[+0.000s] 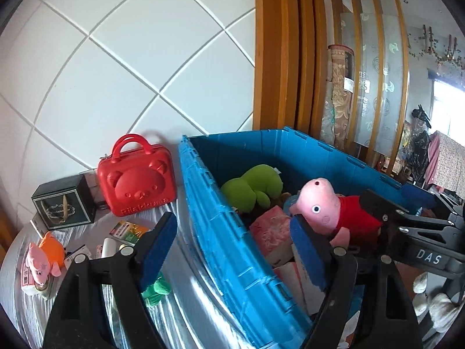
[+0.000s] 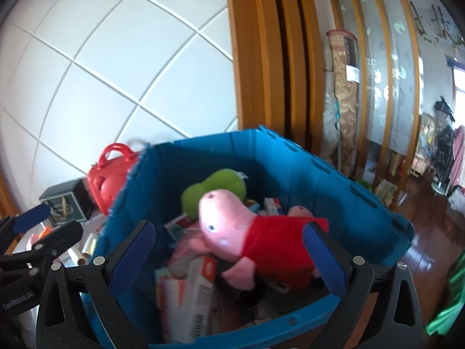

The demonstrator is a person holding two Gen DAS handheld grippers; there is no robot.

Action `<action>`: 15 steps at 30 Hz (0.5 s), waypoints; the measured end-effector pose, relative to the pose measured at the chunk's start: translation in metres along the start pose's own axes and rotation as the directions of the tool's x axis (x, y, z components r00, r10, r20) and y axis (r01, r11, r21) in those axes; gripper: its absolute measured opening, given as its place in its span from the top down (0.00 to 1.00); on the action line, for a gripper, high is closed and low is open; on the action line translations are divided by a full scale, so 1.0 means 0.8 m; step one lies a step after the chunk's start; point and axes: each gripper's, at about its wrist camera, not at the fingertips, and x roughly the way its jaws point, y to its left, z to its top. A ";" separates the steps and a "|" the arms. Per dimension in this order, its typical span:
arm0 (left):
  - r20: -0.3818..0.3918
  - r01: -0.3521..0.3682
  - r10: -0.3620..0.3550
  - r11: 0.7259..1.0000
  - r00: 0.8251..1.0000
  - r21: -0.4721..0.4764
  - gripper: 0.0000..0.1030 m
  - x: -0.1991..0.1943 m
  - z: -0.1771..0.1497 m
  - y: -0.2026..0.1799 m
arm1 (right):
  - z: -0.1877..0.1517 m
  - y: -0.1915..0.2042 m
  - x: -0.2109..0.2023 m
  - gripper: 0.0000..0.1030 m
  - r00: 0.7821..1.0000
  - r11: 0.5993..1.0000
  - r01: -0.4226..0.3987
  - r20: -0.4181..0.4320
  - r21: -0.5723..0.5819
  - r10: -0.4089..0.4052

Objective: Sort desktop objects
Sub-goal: 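Open both tools to drop the boxes into the bin, then move both tools back toward the white lint rollers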

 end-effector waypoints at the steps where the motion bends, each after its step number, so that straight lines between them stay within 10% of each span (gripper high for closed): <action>1: -0.001 -0.011 0.011 1.000 1.000 -0.010 0.22 -0.004 -0.003 0.015 | 0.001 0.015 -0.003 0.00 1.000 1.000 -0.012 0.006 -0.010 0.012; 15: -0.101 -0.267 0.252 0.945 0.962 -0.188 0.22 -0.031 -0.073 0.252 | -0.001 0.218 0.019 0.00 0.975 0.969 -0.220 -0.033 -0.112 0.218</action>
